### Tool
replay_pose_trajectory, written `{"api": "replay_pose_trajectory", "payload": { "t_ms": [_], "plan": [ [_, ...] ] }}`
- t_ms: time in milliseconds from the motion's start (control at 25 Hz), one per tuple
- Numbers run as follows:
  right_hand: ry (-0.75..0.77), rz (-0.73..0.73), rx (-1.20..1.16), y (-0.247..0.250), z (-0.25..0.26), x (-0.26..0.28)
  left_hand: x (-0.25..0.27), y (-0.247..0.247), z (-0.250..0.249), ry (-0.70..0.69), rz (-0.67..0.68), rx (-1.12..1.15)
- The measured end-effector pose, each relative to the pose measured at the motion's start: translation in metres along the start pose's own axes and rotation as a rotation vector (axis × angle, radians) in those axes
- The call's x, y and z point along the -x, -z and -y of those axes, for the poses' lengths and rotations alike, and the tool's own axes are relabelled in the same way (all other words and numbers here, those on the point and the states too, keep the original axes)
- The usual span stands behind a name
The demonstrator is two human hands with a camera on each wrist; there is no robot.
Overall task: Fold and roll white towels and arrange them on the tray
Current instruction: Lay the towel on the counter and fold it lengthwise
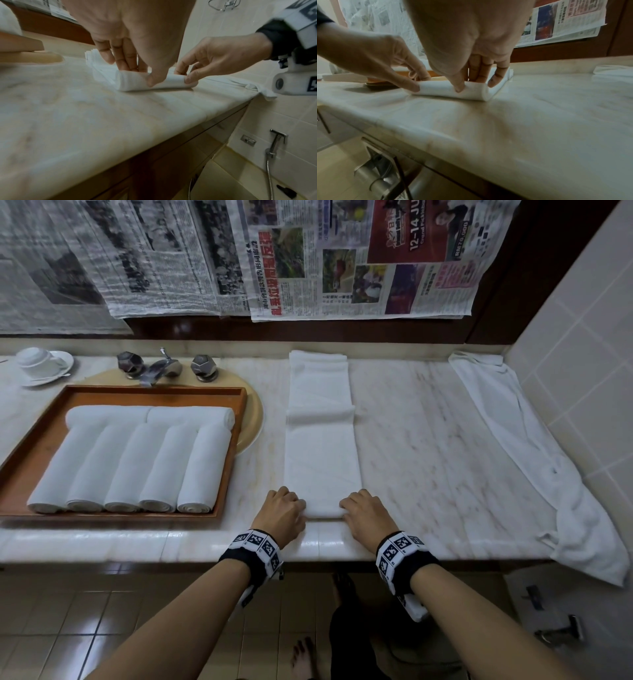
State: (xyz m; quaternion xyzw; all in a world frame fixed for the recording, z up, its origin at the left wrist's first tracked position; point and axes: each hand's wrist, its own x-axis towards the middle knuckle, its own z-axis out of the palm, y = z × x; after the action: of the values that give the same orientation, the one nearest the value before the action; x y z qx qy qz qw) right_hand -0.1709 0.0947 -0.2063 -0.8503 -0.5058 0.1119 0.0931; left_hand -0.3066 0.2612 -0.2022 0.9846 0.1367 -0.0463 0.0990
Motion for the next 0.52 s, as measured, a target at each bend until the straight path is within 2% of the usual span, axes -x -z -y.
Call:
{"api": "replay_pose_trajectory", "payload": {
  "t_ms": [160,360,520],
  "plan": [
    [-0.03,0.169,0.018,0.014,0.0,0.0,0.004,0.004,0.007,-0.056,0.0,0.018],
    [-0.14,0.18,-0.254,0.027,-0.003,0.003,0.002,0.01,0.01,-0.021,0.062,0.13],
    [-0.157,0.168,-0.174,0.023,-0.007,-0.009,-0.008,0.015,0.006,0.094,0.055,0.155]
  ]
}}
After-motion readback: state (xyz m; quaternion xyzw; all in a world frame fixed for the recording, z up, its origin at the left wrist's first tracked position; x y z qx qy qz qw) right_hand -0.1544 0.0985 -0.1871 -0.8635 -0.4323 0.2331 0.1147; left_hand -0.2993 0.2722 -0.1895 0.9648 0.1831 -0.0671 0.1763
